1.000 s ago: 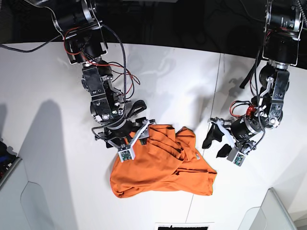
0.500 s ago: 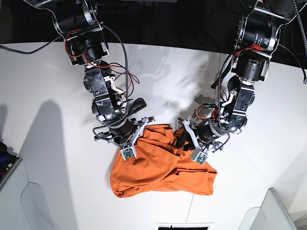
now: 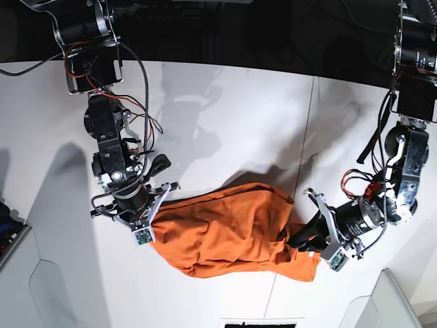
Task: Layout the t-shirt on the table in an organized manner, then fold the t-shirt properly
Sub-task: 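Pull the shirt apart with both grippers, stretching it between them, then regrasp the shirt fabric near the middle with both grippers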
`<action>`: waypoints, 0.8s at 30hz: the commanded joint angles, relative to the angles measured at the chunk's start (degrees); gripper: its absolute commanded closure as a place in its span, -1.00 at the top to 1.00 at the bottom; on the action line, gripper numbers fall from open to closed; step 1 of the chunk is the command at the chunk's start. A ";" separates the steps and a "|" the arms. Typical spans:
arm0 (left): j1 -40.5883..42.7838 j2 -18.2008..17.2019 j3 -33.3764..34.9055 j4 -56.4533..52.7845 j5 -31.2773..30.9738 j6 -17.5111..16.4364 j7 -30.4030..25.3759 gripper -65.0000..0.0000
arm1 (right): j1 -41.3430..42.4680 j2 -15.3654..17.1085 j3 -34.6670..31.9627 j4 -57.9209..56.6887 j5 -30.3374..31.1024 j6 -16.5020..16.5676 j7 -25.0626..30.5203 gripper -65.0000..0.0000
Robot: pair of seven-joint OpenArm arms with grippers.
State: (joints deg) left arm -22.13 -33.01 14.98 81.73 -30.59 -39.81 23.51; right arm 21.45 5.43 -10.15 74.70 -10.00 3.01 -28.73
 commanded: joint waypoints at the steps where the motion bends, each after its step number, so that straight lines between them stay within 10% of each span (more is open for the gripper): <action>1: -1.18 -1.57 -0.48 2.86 -3.52 -0.19 1.22 -1.00 | 1.53 1.20 0.96 2.38 -0.09 -0.20 -0.13 -1.00; 4: -1.18 -2.89 -0.48 6.86 -12.11 -0.19 11.30 -1.00 | 1.55 3.32 3.78 5.42 -0.09 -0.22 -4.09 -1.00; 9: 1.77 -3.04 -0.48 8.76 -23.02 -0.19 22.88 0.27 | 1.53 5.38 11.30 6.25 0.04 -0.31 -6.25 -1.00; 15: 7.98 -3.02 -1.57 8.87 -27.43 -0.19 24.65 0.31 | 1.53 6.84 20.50 6.25 8.66 -1.20 -9.75 0.05; 24: 12.94 -2.99 -10.19 7.80 -19.91 -0.19 17.22 0.31 | -5.88 4.68 22.62 10.88 30.42 15.85 -10.62 0.05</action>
State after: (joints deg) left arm -7.97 -35.22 5.28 88.90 -48.90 -39.70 41.89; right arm 14.11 9.72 12.40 84.36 19.51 18.31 -40.62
